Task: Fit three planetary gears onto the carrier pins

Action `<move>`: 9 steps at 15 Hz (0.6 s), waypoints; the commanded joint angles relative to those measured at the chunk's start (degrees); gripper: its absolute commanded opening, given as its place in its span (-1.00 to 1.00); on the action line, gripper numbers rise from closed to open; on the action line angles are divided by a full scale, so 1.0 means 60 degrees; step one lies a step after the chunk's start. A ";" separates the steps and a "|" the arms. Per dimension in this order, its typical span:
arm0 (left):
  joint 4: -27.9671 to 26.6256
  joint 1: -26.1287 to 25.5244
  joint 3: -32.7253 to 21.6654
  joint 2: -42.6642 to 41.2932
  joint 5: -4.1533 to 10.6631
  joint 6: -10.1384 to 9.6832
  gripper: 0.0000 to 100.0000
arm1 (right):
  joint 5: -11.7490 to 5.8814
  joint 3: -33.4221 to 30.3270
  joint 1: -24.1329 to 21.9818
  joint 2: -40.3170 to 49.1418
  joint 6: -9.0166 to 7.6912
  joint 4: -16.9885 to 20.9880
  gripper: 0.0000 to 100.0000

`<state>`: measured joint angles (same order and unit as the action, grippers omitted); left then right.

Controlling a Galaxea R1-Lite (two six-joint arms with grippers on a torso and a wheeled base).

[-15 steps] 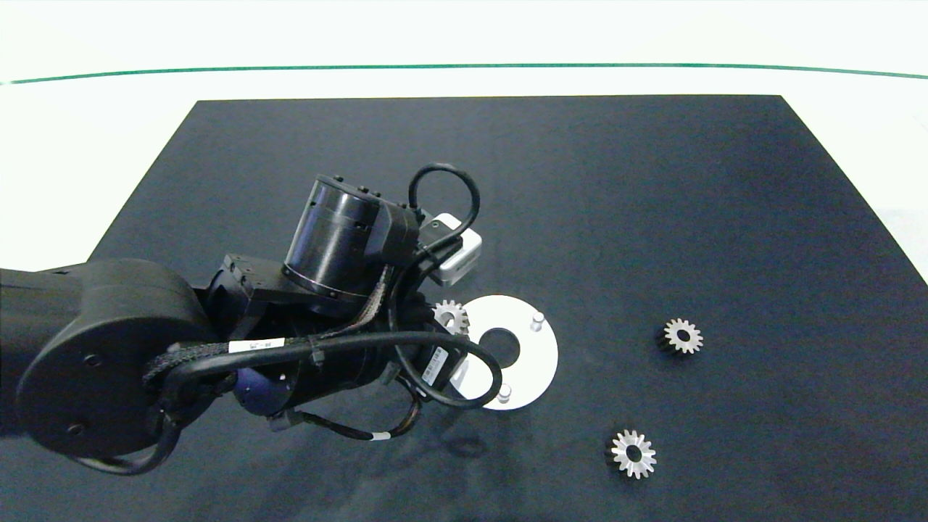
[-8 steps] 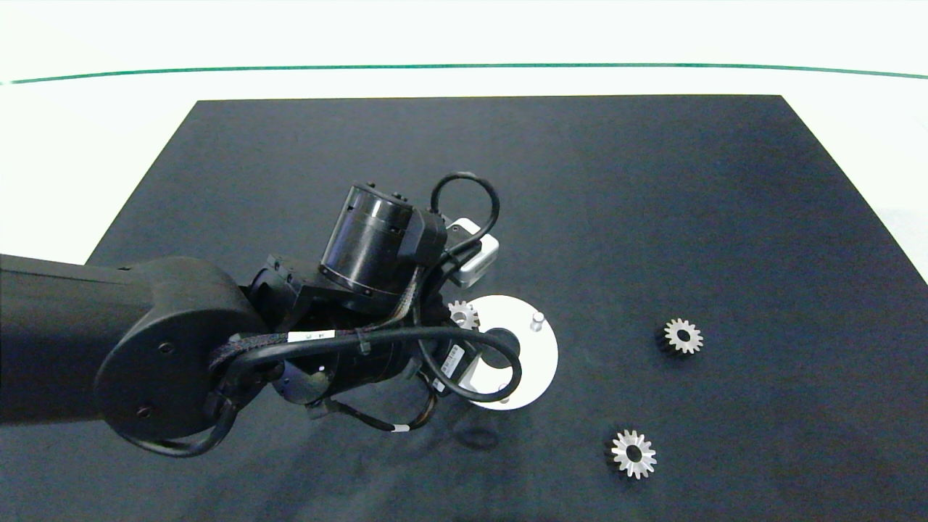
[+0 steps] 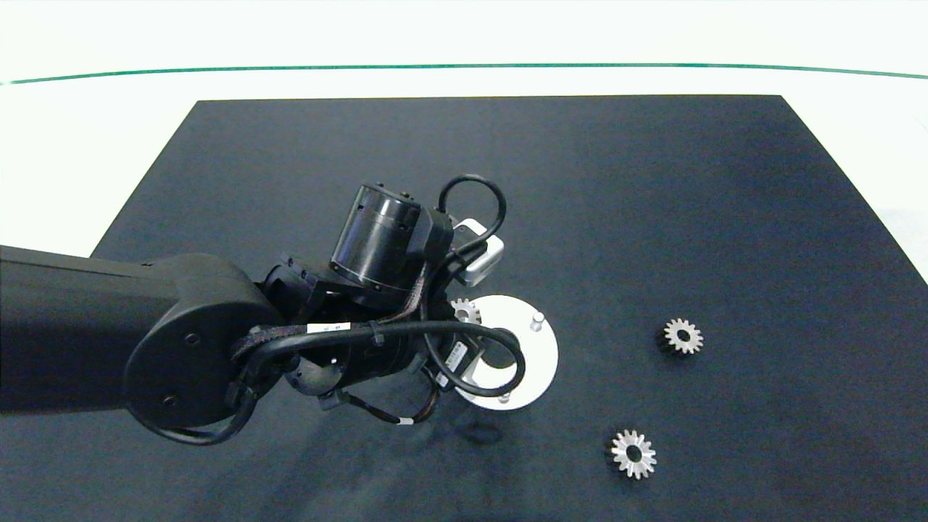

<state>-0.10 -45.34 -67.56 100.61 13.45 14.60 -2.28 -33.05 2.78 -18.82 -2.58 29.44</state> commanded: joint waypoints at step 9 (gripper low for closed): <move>0.0031 0.0071 -0.0166 0.0356 0.0015 0.0071 -0.98 | -0.0001 0.0000 0.0006 -0.0027 -0.0009 0.0030 1.00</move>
<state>0.16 -44.84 -68.33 102.14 13.47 14.96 -2.28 -33.05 2.78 -18.88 -2.61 29.44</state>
